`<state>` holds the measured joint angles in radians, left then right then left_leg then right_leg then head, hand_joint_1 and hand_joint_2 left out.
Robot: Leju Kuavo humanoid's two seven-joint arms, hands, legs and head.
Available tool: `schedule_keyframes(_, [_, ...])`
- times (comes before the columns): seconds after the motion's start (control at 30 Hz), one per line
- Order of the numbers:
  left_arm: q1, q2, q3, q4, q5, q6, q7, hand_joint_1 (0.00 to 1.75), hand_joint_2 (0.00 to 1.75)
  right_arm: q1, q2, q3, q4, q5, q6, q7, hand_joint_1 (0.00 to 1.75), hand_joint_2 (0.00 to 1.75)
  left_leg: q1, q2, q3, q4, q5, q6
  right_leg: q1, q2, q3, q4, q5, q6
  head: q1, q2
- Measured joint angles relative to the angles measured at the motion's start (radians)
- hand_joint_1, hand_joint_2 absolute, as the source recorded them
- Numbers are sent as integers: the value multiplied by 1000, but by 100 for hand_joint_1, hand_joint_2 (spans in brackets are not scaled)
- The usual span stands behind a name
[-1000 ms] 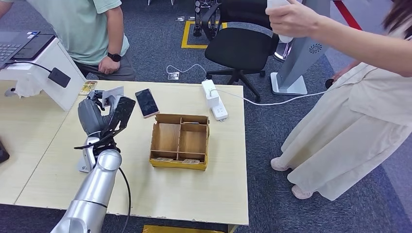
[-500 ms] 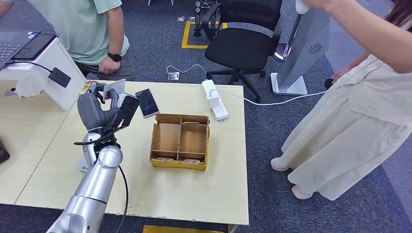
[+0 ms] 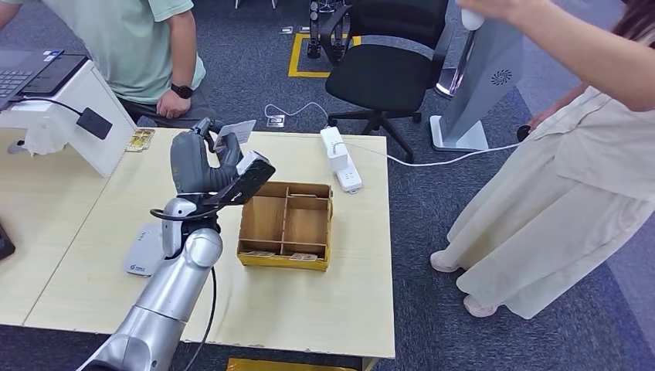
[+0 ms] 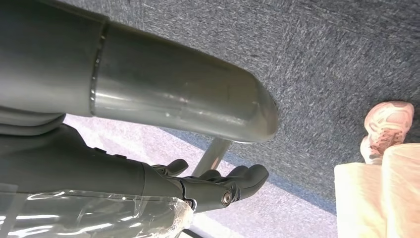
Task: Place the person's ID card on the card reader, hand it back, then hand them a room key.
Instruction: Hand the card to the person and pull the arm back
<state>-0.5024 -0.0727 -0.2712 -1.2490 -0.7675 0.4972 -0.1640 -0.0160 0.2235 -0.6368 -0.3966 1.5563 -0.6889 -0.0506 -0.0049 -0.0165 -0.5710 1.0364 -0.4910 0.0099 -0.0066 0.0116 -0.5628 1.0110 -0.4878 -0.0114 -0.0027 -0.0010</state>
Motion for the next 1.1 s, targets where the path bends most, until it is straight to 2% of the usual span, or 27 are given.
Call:
schedule_keyframes(0.2, [-9, -1, -46, 0, -25, -7, 45, 175, 175, -2, -2, 11, 8, -6, 0, 2, 0, 0, 0, 0, 0, 0, 0, 0, 0, 0, 0, 0, 0, 0, 0, 0])
schedule_keyframes(0.47, [-14, 47, -38, 18, -29, 72, 79, 175, 175, -1, -5, 15, 12, -13, 0, 8, 0, 0, 0, 0, 0, 0, 0, 0, 0, 0, 0, 0, 0, 0, 0, 0])
schedule_keyframes(0.63, [-13, 92, 28, 45, -5, 149, 81, 175, 175, 0, -6, 15, 12, -26, 0, 8, 0, 0, 0, 0, 0, -1, 0, 0, 0, 0, 0, 1, 0, 0, 0, 0])
schedule_keyframes(0.8, [-9, 135, 105, 64, 15, 172, 67, 175, 175, 1, -6, 15, 12, -33, 0, 8, 0, 0, 1, 0, 0, -1, 0, -1, 0, 0, 0, 1, 0, 0, 0, 0])
schedule_keyframes(1.1, [1, 157, 188, 80, -11, 173, 61, 175, 175, 1, -6, 15, 13, -40, 0, 7, 0, 0, 1, 0, -1, -1, 0, -1, 0, 0, 0, 1, 0, 0, 0, 0])
